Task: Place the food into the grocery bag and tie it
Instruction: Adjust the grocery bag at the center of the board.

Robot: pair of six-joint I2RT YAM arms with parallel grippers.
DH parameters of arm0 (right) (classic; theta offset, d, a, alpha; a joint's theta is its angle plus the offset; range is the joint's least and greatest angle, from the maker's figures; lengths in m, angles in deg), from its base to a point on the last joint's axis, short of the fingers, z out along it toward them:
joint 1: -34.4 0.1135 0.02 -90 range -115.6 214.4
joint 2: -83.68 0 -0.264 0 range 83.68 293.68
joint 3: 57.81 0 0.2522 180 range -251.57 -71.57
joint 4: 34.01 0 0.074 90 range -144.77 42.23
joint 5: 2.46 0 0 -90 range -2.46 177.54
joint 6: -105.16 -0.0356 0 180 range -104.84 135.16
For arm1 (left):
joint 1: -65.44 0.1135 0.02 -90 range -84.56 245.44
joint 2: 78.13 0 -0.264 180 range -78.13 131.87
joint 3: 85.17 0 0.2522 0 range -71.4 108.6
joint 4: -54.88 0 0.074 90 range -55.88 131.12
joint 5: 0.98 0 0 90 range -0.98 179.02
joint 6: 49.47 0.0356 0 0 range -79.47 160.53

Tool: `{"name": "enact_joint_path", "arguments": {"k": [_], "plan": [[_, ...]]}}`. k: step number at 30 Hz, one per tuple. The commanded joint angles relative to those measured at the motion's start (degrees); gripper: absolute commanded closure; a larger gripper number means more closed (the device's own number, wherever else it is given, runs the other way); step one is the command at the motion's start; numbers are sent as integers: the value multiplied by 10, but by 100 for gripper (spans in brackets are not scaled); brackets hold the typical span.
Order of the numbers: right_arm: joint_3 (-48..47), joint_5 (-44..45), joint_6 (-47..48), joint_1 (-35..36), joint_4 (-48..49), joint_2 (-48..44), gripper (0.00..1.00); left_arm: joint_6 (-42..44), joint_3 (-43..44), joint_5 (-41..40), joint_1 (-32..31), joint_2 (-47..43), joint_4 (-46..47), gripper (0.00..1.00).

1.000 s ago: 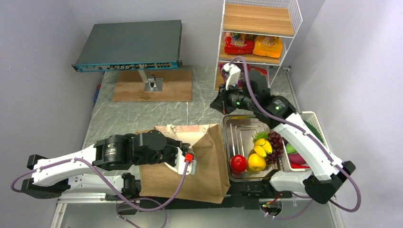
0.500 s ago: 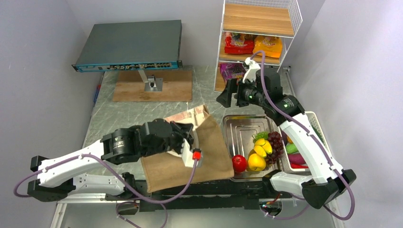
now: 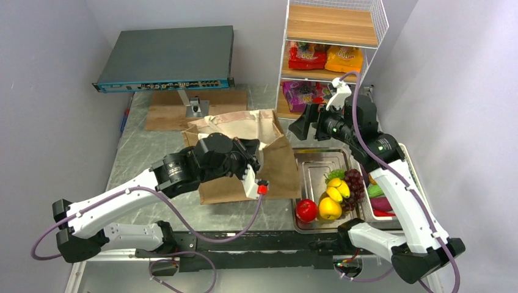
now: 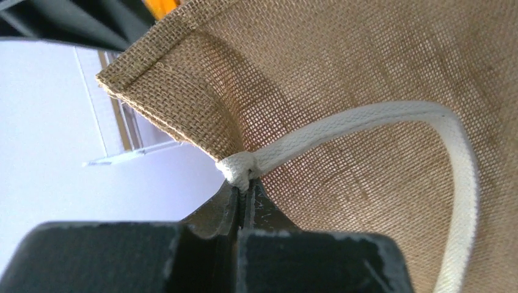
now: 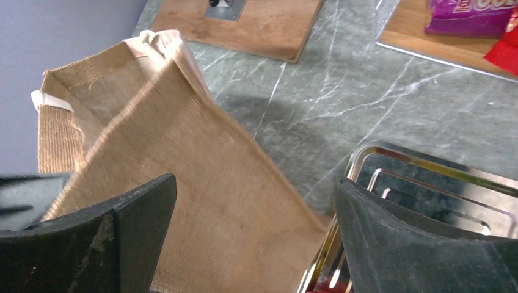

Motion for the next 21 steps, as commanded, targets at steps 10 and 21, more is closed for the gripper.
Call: {"name": "enact_joint_path", "arguments": {"k": [10, 21], "plan": [[-14, -112, 66, -14, 17, 4, 0, -201, -166, -55, -161, -118, -78, 100], [-27, -202, 89, 87, 15, 126, 0, -336, -251, -165, -270, -161, -93, 100]]}}
